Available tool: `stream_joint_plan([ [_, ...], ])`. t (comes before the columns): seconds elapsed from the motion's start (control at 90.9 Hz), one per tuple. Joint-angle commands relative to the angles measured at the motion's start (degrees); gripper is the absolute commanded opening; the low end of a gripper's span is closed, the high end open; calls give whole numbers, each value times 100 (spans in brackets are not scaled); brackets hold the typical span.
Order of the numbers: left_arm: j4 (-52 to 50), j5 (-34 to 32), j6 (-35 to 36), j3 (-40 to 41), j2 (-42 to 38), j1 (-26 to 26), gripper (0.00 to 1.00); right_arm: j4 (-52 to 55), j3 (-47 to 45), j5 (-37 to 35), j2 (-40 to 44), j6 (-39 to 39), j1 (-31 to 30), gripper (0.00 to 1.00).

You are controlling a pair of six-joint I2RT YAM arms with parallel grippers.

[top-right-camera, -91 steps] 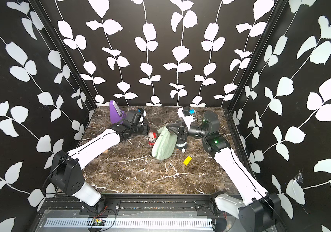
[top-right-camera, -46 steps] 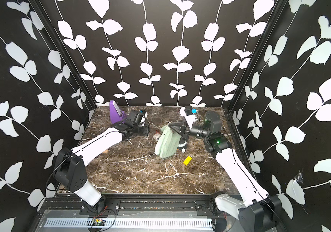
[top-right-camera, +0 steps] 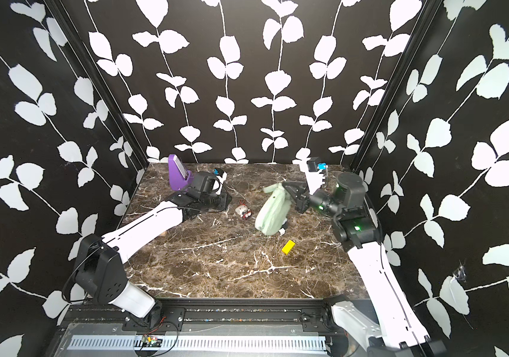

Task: Remove the decoration from the bag
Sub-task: Place the decoration item at the center of the board, then place the bag at the center of the board.

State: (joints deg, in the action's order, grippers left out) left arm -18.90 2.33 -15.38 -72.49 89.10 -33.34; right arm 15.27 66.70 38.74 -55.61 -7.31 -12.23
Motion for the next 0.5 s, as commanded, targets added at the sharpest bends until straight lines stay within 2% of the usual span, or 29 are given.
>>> stream_joint_plan([
  [0.0,236,-73,157,103,-267,-14,34,762,239,-1024,372,112,85,0],
  [0.121,291,-71,184,141,-270,-14,34,1298,313,-1731,567,285,125,0],
  [0.22,336,-43,169,162,-262,-14,34,1556,332,-2365,341,489,145,0],
  [0.297,367,-17,150,180,-253,-13,34,1442,282,-2694,-52,666,213,0],
  [0.484,394,47,101,230,-260,-10,34,597,509,-2593,-1669,885,571,0],
])
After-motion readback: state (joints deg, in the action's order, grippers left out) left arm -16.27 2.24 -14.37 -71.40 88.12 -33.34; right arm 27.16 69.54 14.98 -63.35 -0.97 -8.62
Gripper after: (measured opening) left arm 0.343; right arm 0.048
